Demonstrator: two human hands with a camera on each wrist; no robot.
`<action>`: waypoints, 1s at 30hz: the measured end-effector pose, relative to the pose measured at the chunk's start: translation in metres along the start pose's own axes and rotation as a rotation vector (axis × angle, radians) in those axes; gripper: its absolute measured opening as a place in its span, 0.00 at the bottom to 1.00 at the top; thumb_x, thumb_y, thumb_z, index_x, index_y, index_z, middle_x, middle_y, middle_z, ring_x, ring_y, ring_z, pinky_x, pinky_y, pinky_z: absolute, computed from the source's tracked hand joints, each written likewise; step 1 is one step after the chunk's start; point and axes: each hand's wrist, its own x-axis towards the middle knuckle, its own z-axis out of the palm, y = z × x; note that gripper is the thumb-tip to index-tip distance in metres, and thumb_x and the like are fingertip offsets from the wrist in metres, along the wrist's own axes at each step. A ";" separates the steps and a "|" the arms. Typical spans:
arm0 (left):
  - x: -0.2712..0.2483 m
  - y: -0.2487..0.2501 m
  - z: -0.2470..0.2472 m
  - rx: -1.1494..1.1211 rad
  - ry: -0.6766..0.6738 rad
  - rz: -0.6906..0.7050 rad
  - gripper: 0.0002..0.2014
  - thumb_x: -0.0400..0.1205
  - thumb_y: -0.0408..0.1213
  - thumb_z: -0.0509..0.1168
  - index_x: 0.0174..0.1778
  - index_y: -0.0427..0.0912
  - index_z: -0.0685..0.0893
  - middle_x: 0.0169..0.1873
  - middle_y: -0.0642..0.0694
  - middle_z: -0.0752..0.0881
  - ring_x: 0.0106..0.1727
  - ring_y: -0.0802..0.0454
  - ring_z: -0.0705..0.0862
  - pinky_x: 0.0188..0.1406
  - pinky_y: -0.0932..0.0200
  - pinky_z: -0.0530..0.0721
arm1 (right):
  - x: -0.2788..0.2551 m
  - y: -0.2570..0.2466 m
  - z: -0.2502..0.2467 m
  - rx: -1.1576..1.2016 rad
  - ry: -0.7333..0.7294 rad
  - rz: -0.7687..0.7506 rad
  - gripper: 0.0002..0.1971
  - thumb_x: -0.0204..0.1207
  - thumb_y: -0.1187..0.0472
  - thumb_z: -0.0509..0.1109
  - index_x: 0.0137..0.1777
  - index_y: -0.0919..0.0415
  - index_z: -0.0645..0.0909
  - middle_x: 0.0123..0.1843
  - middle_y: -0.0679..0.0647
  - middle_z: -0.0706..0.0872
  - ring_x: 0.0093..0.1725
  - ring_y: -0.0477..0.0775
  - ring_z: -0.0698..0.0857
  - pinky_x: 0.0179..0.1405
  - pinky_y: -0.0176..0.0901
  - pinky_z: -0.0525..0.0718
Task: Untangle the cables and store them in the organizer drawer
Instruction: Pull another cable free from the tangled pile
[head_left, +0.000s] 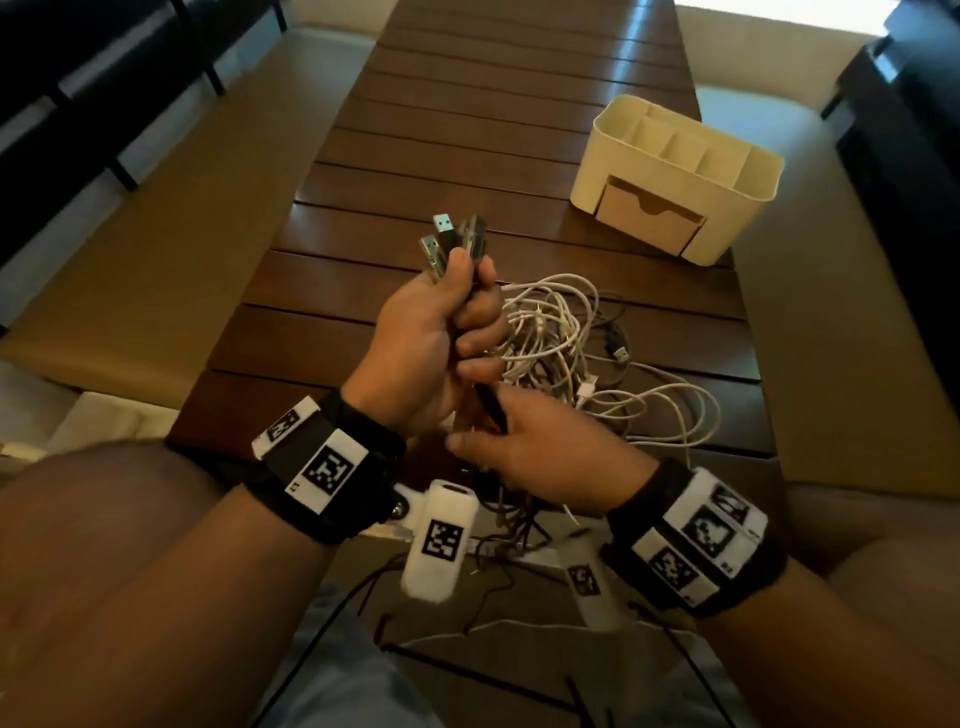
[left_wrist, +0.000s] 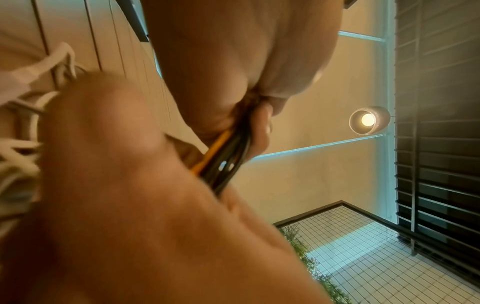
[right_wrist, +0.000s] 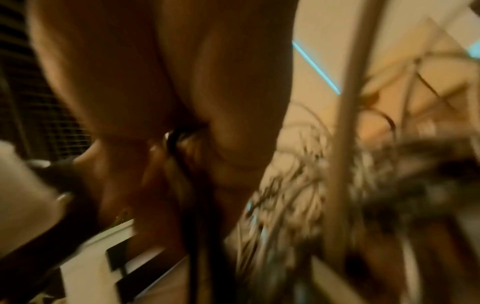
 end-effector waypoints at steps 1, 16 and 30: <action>0.000 0.000 -0.006 0.000 -0.013 -0.010 0.15 0.91 0.49 0.50 0.49 0.43 0.74 0.27 0.53 0.63 0.23 0.60 0.60 0.17 0.67 0.61 | -0.001 -0.001 -0.010 -0.093 -0.031 0.001 0.14 0.80 0.46 0.72 0.62 0.46 0.78 0.45 0.42 0.87 0.40 0.38 0.86 0.43 0.40 0.85; -0.017 -0.025 -0.018 0.466 -0.078 -0.177 0.15 0.88 0.40 0.57 0.43 0.60 0.87 0.28 0.50 0.71 0.27 0.54 0.70 0.22 0.60 0.72 | 0.017 -0.006 -0.039 0.025 0.336 -0.173 0.25 0.84 0.51 0.68 0.81 0.46 0.71 0.72 0.42 0.83 0.70 0.38 0.80 0.72 0.51 0.80; -0.018 0.020 -0.037 0.061 0.029 -0.187 0.19 0.91 0.49 0.49 0.53 0.38 0.78 0.31 0.50 0.67 0.28 0.57 0.66 0.27 0.64 0.69 | 0.010 0.005 -0.048 -0.114 -0.017 0.009 0.52 0.63 0.30 0.77 0.83 0.27 0.49 0.88 0.43 0.53 0.86 0.54 0.58 0.80 0.67 0.66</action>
